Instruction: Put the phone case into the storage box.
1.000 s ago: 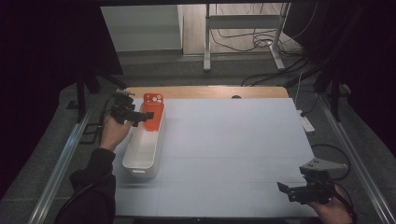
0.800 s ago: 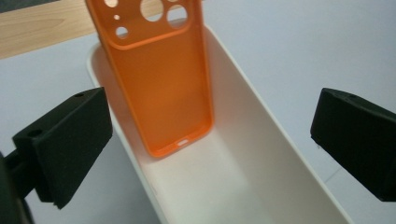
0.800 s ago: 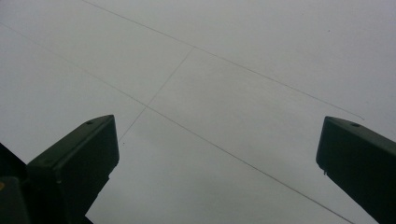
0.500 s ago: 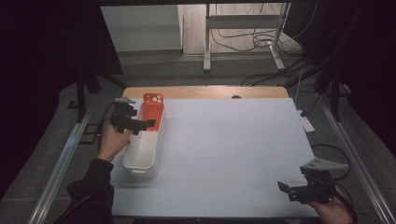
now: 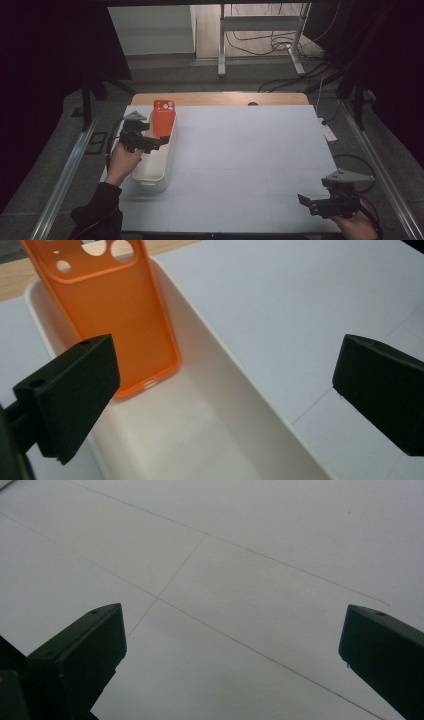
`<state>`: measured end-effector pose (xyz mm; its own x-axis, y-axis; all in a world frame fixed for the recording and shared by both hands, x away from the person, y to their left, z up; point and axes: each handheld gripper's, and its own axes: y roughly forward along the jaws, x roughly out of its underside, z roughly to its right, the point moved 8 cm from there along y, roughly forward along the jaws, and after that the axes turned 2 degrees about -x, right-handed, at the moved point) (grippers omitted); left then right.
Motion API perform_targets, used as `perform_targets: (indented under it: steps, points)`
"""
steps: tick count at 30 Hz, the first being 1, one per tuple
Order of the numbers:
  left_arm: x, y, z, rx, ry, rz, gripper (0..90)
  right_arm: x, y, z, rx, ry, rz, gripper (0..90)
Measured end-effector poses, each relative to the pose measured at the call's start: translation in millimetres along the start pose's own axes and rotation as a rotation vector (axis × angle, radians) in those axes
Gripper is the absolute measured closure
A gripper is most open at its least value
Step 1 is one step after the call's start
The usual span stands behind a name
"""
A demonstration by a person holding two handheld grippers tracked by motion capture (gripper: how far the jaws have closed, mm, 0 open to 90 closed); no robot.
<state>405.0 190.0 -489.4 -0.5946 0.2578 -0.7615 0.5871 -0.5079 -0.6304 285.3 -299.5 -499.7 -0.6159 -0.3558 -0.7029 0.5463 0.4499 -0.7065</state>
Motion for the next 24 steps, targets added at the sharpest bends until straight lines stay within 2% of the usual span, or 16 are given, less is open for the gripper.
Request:
perform_targets:
  steps: [11, 24]
  points:
    - [11.3, -13.7, 23.8, 0.041, 0.027, 0.009, 0.0, 0.2, 0.1, -0.5, 0.002, -0.002, -0.005, 0.0]
    - [29.5, -31.1, 39.5, 0.033, 0.047, 0.017, 0.0, 0.2, 0.3, -0.8, 0.002, -0.008, -0.005, 0.0]
